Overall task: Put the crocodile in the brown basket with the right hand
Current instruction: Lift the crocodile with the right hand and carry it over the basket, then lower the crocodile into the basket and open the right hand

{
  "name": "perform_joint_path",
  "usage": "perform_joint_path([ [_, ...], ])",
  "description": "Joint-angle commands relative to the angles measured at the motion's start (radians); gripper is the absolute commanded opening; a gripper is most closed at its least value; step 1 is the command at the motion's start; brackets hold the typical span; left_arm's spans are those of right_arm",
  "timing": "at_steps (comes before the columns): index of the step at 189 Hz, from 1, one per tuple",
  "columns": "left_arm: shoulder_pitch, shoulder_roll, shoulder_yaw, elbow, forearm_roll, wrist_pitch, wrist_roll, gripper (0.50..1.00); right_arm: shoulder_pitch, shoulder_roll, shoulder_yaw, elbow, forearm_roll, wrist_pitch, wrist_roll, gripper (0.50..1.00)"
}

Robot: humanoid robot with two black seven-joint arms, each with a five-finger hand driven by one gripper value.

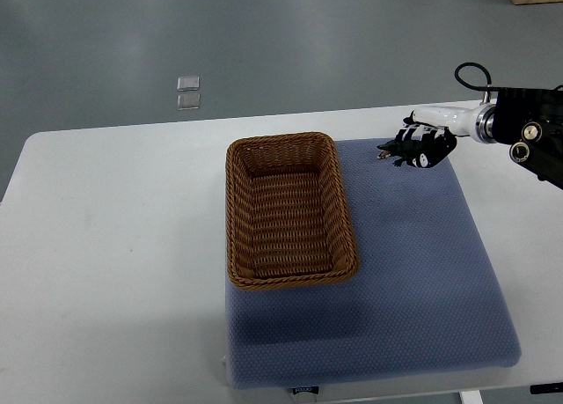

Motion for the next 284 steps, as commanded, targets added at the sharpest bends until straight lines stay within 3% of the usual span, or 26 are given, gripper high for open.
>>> perform_joint_path([
  [1, 0.000, 0.000, 0.000, 0.000, 0.000, -0.003, 0.000, 1.000, 0.034, -0.035, 0.001, 0.023, 0.002, 0.017, 0.000, 0.500],
  [33, -0.001, 0.000, 0.000, 0.000, 0.000, -0.003, 0.000, 1.000, 0.089, -0.085, 0.004, 0.089, 0.011, 0.040, 0.000, 0.500],
  [68, -0.001, 0.000, 0.000, 0.000, 0.001, -0.003, 0.000, 1.000, 0.146, -0.062, 0.003, 0.108, 0.028, 0.037, 0.000, 0.500],
  [124, 0.000, 0.000, 0.000, 0.000, 0.000, -0.003, 0.000, 1.000, 0.174, 0.139, -0.059, 0.091, 0.026, 0.030, 0.000, 0.500],
  [176, -0.001, 0.000, 0.002, -0.002, 0.000, -0.003, 0.000, 1.000, 0.162, 0.320, -0.102, 0.000, 0.025, 0.006, 0.000, 0.500],
  [284, -0.001, 0.000, 0.002, -0.002, 0.000, -0.003, 0.000, 1.000, 0.071, 0.455, -0.126, -0.093, 0.019, -0.051, 0.008, 0.500],
])
